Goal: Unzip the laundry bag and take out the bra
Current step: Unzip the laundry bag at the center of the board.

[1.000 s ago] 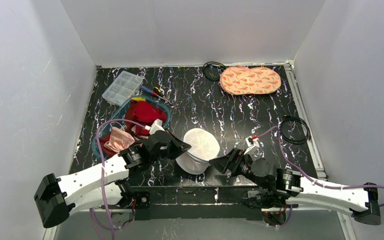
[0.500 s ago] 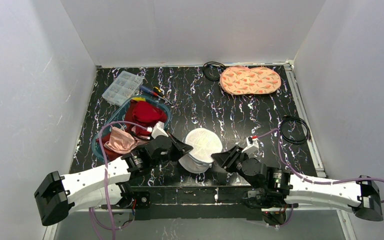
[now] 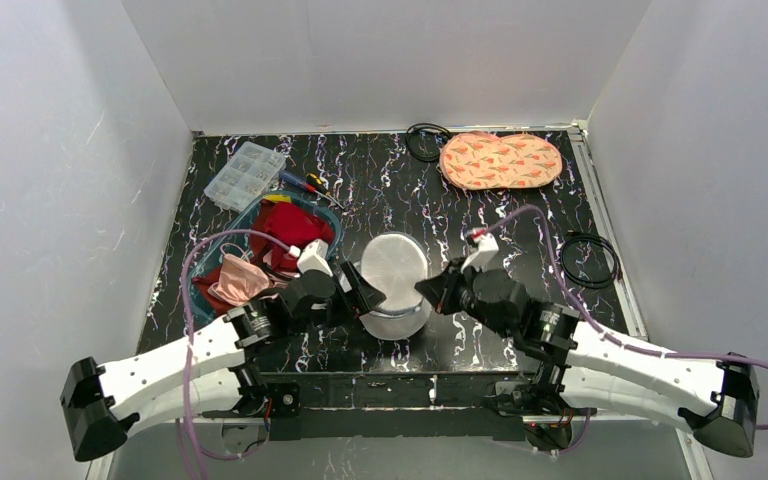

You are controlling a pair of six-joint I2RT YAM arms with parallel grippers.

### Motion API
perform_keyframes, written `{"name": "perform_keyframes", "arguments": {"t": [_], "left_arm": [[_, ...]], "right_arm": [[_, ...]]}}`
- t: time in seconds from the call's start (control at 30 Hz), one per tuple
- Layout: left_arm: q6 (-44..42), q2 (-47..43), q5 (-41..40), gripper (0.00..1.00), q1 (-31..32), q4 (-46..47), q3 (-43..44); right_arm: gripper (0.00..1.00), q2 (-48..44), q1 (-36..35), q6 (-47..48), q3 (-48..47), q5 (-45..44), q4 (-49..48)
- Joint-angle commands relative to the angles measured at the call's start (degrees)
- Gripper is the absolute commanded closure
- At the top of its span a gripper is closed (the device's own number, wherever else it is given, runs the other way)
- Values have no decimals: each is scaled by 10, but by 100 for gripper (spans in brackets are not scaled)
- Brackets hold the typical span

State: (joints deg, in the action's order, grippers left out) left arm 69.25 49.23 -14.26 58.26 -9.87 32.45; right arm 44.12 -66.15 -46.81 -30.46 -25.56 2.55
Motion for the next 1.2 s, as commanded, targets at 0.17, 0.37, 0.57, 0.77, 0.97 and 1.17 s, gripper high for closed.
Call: {"name": "perform_keyframes", "arguments": {"t": [0.17,0.37,0.57,0.77,0.97,1.17], "left_arm": [[-177,-161,-67,20,1,-235,118],[-223,-260,-107,23,1,-232,98],[-189,-257,-79,24,1,-232,44],[-184,-210,-30,24,1,-209,18],[-186,-157,-10,25,1,-202,11],[-223,-122,-57,25,1,-224,48]], "right_arm": [[99,135,49,317,-269,295,159],[99,188,50,390,-359,341,214],[99,153,81,358,-235,336,167],[99,107,129,299,-128,335,122],[99,89,143,293,-102,359,116],[99,71,144,311,-109,379,143]]}}
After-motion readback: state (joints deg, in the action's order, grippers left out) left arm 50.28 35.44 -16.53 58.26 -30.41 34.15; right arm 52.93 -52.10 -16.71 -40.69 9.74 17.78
